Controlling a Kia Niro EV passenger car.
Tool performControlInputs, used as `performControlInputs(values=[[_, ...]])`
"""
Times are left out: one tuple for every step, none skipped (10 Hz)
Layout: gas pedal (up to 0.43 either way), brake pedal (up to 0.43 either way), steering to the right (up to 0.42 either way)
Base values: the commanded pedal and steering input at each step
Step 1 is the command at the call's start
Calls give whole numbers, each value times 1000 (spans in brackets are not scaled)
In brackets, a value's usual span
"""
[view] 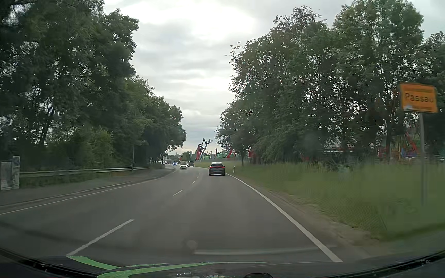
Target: Follow the waypoints while adhering to traffic rules and regulations
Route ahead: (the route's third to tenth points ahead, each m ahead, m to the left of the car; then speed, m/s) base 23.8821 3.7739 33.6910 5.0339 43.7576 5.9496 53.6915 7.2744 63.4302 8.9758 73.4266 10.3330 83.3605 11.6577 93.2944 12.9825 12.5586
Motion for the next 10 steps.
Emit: performControlInputs(values=[[118, 0, -13], [118, 0, -13], [118, 0, -13], [118, 0, -12], [118, 0, -12], [118, 0, -12], [118, 0, -12], [118, 0, -12], [118, 0, -12], [118, 0, -12]])
